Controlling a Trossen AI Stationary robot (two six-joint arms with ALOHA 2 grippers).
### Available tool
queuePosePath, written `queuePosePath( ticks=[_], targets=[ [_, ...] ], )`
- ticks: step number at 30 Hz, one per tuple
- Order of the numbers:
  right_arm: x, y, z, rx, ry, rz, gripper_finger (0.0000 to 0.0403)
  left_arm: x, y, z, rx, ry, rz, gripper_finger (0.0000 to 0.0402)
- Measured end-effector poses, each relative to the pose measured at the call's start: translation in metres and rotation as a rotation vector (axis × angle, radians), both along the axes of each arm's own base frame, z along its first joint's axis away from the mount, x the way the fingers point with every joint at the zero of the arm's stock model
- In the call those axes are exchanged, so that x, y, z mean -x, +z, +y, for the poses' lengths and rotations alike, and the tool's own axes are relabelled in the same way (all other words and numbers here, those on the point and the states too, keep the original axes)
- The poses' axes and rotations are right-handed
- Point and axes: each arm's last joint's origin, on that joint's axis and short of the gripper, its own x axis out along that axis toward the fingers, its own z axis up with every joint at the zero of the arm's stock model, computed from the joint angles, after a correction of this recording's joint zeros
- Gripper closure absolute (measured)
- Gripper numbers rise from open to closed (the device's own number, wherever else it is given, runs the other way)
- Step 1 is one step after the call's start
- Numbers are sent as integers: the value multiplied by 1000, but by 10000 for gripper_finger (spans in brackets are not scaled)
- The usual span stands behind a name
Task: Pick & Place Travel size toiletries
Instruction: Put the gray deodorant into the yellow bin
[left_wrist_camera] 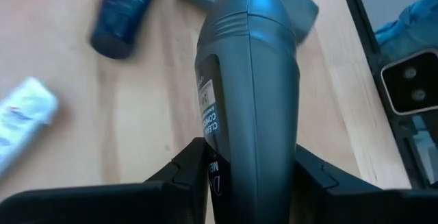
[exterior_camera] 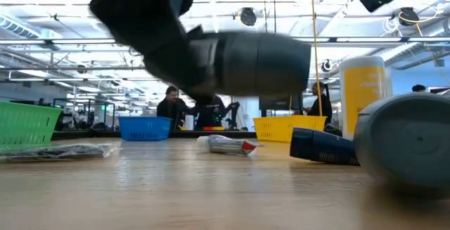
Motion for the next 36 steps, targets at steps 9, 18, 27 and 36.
queuePosePath(
  ticks=[9,18,27,36],
  targets=[
    [-10,1,-2,71,25,-53,218,-7,38,40,3,130,-123,275],
    [-24,1,-10,130,8,-104,119,-20,57,80,0,262,-252,275],
    [-38,4,-20,237,9,-178,84,-25,58,106,-50,284,-269,275],
    [-56,-9,-33,265,-41,-115,84,-33,65,131,-42,349,-358,275]
  ],
)
